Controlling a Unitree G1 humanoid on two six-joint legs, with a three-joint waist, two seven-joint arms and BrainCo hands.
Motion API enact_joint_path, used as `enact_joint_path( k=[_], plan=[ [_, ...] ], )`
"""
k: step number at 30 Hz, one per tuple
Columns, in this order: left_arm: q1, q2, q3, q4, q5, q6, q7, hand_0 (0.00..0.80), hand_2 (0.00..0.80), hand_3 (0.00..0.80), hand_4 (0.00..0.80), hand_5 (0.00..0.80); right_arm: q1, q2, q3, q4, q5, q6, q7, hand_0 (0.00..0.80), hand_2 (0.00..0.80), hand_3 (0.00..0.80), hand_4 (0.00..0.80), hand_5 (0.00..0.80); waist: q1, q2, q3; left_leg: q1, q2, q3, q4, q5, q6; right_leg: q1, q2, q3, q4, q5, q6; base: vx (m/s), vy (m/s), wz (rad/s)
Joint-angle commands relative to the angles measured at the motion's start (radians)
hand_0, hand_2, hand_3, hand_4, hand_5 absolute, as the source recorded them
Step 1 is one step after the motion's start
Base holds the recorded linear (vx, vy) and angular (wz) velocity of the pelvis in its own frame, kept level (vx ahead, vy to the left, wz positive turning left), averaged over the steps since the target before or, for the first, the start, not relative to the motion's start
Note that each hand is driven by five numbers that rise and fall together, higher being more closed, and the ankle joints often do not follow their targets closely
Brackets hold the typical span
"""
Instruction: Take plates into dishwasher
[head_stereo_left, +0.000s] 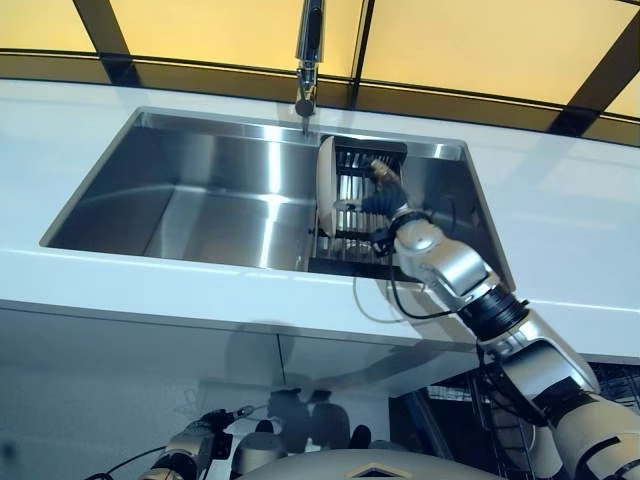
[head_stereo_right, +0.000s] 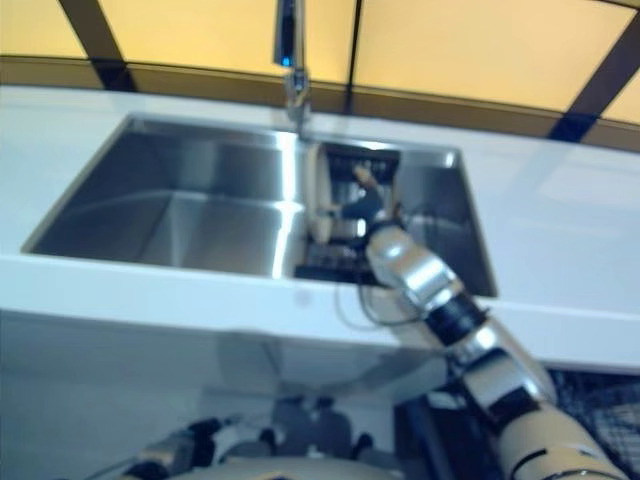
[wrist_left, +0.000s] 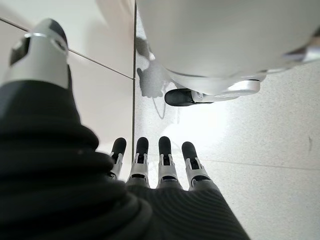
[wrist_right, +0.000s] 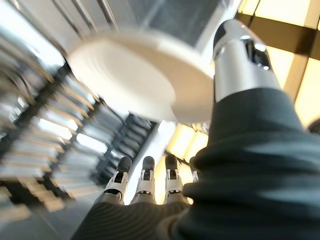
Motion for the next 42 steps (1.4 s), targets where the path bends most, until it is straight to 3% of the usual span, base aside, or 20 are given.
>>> enact_joint_path(
  k=[1,7,11,18,24,30,42],
  plan=[
    [-0.076,0.041,-0.038,0.049,0.059,0.001,-0.011,0.000,0.000,0.000,0.000,0.000,-0.155,-0.074,-0.055,0.017,-0.015,-0.040,0.012,0.000,0.000,0.000,0.000,0.000,0.042,-0.039,0.004,-0.004,-0.033,0.015,0.026,-0.062,0.052,-0.018,-0.045,0.012,0.069,-0.033,0.076,0.000,0.000,0.00],
    [-0.078,0.051,-0.039,0.074,0.078,-0.023,-0.014,0.000,0.000,0.000,0.000,0.000,-0.205,-0.130,-0.063,0.039,0.023,-0.013,0.021,0.000,0.000,0.000,0.000,0.000,0.037,-0.047,-0.003,-0.002,-0.034,0.020,0.025,-0.060,0.053,-0.016,-0.042,0.016,0.065,-0.031,0.075,0.000,0.000,0.00],
    [-0.081,0.059,-0.053,0.071,0.144,-0.085,-0.003,0.000,0.000,0.000,0.000,0.000,-0.224,-0.143,-0.056,0.043,0.033,-0.007,0.029,0.000,0.000,0.000,0.000,0.000,0.030,-0.046,-0.007,0.000,-0.035,0.027,0.023,-0.058,0.052,-0.016,-0.038,0.023,0.061,-0.031,0.072,0.000,0.000,0.00],
    [-0.076,0.101,-0.081,-0.116,0.155,-0.194,0.028,0.000,0.000,0.000,0.000,0.000,-0.152,-0.190,-0.105,-0.002,0.050,0.016,0.017,0.000,0.000,0.000,0.000,0.000,0.016,-0.027,-0.003,-0.001,-0.037,0.036,0.021,-0.056,0.053,-0.020,-0.037,0.041,0.063,-0.033,0.072,-0.009,-0.001,0.00],
    [0.015,0.174,-0.052,-0.365,0.101,-0.259,0.041,0.000,0.000,0.000,0.000,0.000,-0.066,-0.251,-0.179,0.002,0.039,0.005,0.071,0.000,0.000,0.000,0.000,0.000,0.031,-0.008,0.012,-0.008,-0.040,0.031,0.028,-0.055,0.054,-0.018,-0.038,0.034,0.058,-0.032,0.069,-0.040,-0.013,-0.01],
    [0.036,0.169,-0.063,-0.337,0.112,-0.277,0.007,0.000,0.000,0.000,0.000,0.000,-0.100,-0.261,-0.143,0.053,0.066,0.004,0.152,0.000,0.000,0.000,0.000,0.000,0.038,0.000,0.016,-0.009,-0.041,0.034,0.026,-0.048,0.051,-0.011,-0.038,0.021,0.054,-0.031,0.065,-0.024,-0.004,0.00],
    [0.016,0.137,-0.082,-0.279,0.127,-0.240,0.000,0.000,0.000,0.000,0.000,0.000,-0.171,-0.158,-0.036,0.107,0.215,0.063,0.280,0.000,0.000,0.000,0.000,0.000,0.058,-0.023,0.011,-0.008,-0.036,0.031,0.018,-0.041,0.044,-0.002,-0.042,-0.005,0.050,-0.028,0.069,0.000,0.000,0.00]
  ],
)
